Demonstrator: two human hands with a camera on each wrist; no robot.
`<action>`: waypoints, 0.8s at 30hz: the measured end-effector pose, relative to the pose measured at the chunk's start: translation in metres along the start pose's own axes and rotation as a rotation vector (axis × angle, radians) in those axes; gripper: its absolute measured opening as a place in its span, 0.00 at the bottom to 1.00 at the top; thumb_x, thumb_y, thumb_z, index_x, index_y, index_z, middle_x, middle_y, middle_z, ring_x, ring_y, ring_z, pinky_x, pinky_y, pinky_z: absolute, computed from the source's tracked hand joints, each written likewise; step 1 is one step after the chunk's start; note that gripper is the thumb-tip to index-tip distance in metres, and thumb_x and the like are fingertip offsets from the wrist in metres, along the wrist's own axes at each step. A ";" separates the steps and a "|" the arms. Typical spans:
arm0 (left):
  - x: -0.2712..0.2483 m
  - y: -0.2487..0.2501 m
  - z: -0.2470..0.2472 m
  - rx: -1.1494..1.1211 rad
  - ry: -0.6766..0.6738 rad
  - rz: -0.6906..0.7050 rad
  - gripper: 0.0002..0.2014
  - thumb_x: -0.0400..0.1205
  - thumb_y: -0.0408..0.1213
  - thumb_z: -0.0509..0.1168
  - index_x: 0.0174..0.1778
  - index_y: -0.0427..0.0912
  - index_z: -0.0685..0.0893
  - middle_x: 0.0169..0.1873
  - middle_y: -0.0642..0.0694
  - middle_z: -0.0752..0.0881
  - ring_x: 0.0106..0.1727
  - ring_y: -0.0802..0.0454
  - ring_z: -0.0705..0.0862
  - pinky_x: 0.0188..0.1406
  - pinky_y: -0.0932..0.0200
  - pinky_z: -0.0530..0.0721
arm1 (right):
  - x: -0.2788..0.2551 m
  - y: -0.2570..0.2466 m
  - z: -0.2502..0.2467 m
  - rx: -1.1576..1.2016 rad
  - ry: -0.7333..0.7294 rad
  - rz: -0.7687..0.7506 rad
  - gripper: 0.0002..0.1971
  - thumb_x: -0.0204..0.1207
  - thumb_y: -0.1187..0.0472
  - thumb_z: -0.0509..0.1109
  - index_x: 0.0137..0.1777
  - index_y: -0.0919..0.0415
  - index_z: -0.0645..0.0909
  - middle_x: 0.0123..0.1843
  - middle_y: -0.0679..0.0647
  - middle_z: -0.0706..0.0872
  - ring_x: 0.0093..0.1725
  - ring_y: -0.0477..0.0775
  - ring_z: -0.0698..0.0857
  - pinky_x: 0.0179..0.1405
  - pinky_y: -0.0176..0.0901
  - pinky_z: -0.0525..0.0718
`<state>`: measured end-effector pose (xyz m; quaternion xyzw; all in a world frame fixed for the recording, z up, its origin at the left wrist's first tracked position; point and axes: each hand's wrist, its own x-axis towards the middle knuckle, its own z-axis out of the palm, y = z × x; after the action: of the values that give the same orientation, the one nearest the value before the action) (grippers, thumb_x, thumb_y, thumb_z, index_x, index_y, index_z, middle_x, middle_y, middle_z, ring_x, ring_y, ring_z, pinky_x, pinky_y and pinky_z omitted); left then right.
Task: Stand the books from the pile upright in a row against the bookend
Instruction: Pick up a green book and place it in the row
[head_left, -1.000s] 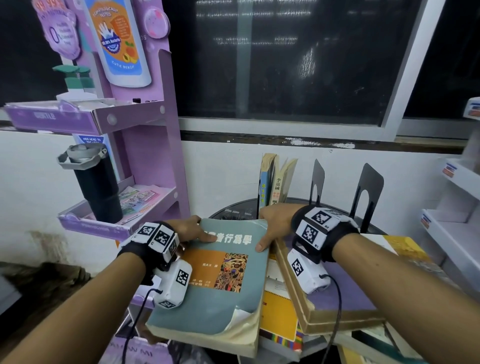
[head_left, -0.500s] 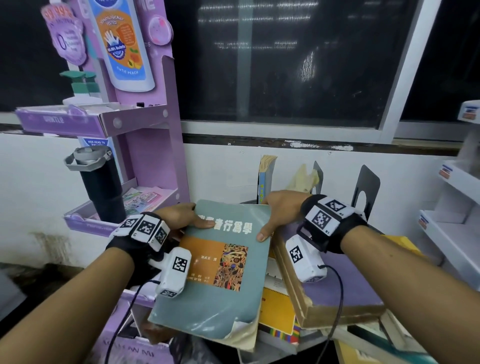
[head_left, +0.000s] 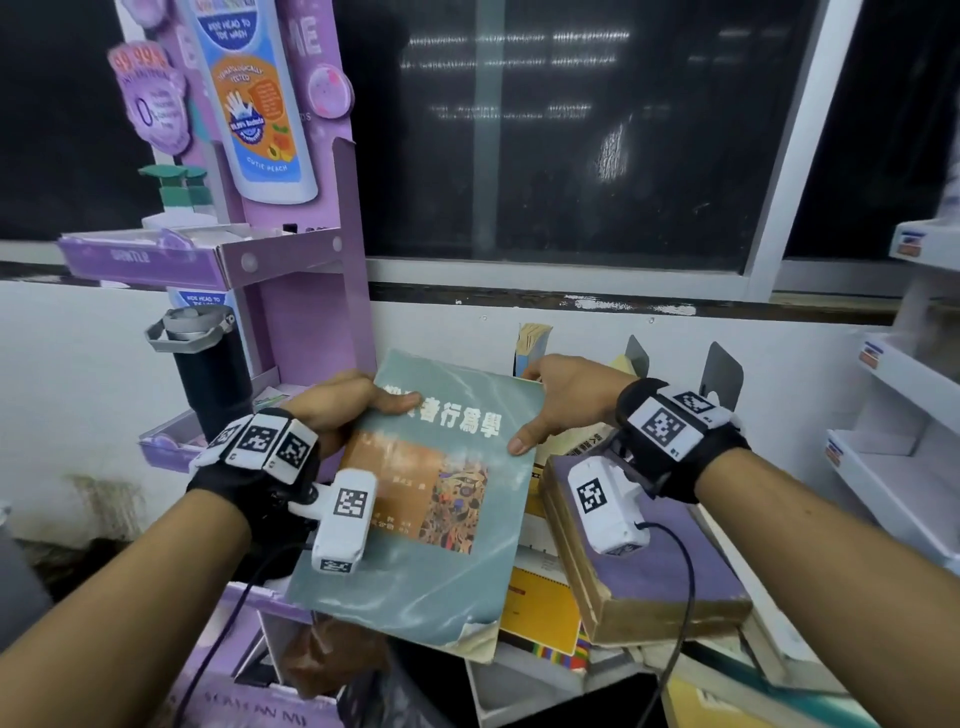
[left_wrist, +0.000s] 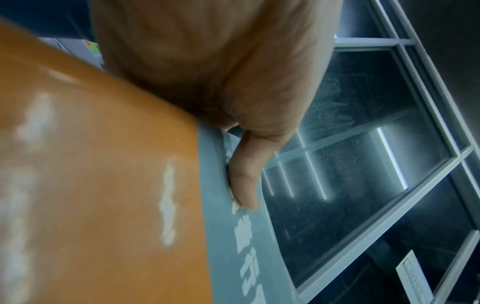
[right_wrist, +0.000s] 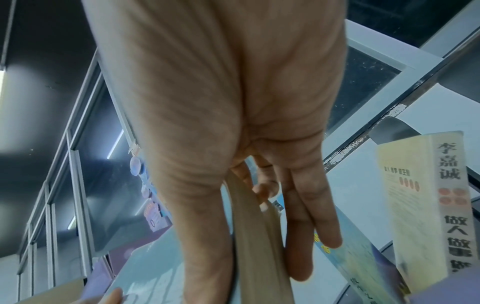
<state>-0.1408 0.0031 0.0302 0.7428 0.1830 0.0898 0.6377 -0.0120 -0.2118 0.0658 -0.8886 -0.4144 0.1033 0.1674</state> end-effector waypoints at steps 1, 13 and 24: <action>-0.002 0.003 0.000 -0.017 0.010 0.021 0.19 0.72 0.32 0.73 0.57 0.27 0.84 0.51 0.31 0.89 0.46 0.37 0.90 0.48 0.48 0.89 | -0.002 -0.001 -0.002 0.008 0.028 -0.003 0.32 0.57 0.48 0.87 0.56 0.58 0.78 0.44 0.47 0.86 0.41 0.46 0.85 0.37 0.37 0.82; -0.019 0.024 0.001 -0.295 0.065 0.390 0.24 0.66 0.26 0.73 0.60 0.33 0.83 0.48 0.35 0.91 0.46 0.38 0.90 0.41 0.48 0.90 | -0.010 -0.005 -0.020 0.241 0.354 -0.103 0.35 0.52 0.53 0.89 0.56 0.47 0.73 0.63 0.53 0.76 0.58 0.51 0.78 0.40 0.36 0.76; -0.006 0.017 0.015 -0.438 0.079 0.640 0.22 0.64 0.21 0.70 0.55 0.33 0.82 0.40 0.43 0.92 0.39 0.45 0.91 0.37 0.54 0.89 | -0.037 -0.015 -0.031 0.610 0.308 -0.307 0.25 0.66 0.58 0.83 0.61 0.54 0.78 0.56 0.47 0.85 0.47 0.54 0.91 0.38 0.55 0.92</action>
<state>-0.1384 -0.0150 0.0450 0.6047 -0.0571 0.3499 0.7132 -0.0365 -0.2380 0.1017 -0.7305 -0.4629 0.0606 0.4983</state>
